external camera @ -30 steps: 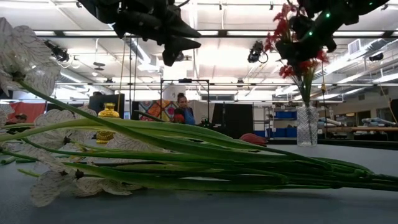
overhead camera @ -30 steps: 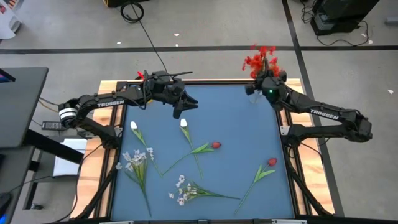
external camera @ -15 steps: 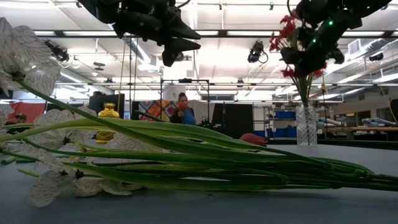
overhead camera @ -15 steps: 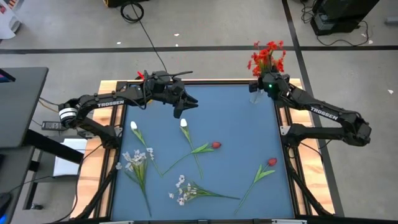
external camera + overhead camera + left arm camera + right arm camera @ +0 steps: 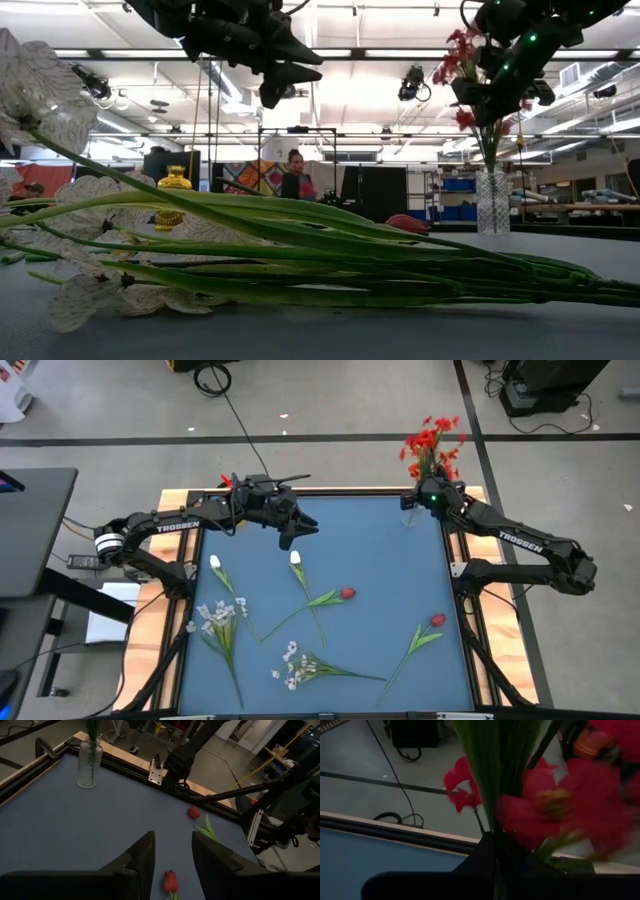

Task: Sort flowers into vase by color
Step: Put the orange flowers into the transparent vase

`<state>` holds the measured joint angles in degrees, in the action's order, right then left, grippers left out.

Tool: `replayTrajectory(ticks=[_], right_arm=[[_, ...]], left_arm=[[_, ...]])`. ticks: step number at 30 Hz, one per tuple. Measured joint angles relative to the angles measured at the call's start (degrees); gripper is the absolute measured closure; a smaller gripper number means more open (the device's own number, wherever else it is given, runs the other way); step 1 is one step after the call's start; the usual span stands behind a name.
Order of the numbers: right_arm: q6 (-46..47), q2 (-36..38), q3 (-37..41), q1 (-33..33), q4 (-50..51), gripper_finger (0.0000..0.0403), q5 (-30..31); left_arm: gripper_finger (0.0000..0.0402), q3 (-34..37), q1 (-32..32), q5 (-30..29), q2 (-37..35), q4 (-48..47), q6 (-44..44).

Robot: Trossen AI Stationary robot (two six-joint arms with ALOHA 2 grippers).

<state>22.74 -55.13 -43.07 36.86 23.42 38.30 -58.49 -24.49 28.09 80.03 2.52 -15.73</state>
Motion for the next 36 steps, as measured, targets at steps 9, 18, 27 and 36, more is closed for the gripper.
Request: replayTrajectory(ticks=[9,18,27,36], right_arm=[[1.7,0.0,3.0,0.0,-1.5,0.0392,2.0],[2.2,0.0,9.9,-0.1,-6.1,0.0390,-0.7],[2.6,0.0,13.3,0.0,-8.3,0.0383,-3.2],[-0.7,0.8,9.5,-0.1,-4.9,0.0306,-8.3]], left_arm=[[0.0267,0.0,0.0,0.0,0.0,-0.3,0.5],[0.0267,0.0,0.0,0.0,0.0,-0.6,1.7],[0.0267,0.0,0.0,0.0,0.0,-0.8,2.0],[0.0267,0.0,-0.1,0.0,0.0,-0.8,1.6]])
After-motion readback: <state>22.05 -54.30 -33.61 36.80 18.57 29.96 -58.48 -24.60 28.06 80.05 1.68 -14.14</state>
